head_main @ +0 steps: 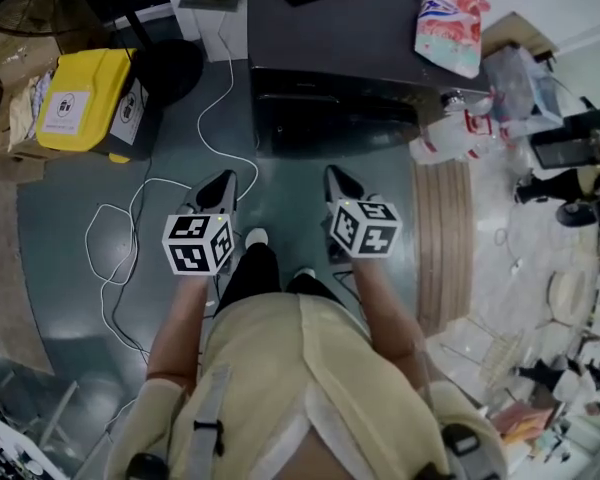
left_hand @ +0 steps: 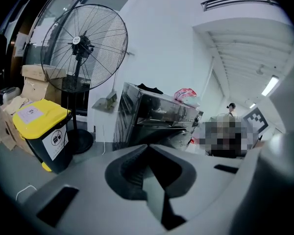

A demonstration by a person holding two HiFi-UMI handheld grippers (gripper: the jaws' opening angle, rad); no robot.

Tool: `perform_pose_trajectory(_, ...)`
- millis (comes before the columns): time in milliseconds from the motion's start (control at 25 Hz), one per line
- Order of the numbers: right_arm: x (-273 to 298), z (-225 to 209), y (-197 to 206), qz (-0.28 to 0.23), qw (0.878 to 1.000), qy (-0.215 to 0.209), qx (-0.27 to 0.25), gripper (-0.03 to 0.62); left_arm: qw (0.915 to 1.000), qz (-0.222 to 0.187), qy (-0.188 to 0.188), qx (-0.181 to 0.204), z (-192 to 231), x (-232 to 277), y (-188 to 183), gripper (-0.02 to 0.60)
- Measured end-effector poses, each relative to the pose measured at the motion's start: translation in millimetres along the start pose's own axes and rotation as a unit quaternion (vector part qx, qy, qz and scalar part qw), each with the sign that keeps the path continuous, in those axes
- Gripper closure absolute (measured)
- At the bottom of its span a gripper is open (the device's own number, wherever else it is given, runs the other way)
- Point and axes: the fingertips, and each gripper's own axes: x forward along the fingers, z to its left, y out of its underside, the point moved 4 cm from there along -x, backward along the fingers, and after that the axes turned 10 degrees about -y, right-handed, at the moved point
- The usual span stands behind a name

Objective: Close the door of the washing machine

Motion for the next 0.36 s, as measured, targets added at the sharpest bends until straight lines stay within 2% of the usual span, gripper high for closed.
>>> perform_pose_trajectory(160, 8, 5, -1, -0.001, 1.0, 0.004, -0.002, 0.589, 0.9996, -0.004, 0.007, 0.026, 9, 6, -6, 0.577)
perform_pose_trajectory(360, 24, 16, 3, 0.004, 1.0, 0.008, 0.004, 0.589, 0.9996, -0.005, 0.018, 0.022, 29, 13, -9, 0.577)
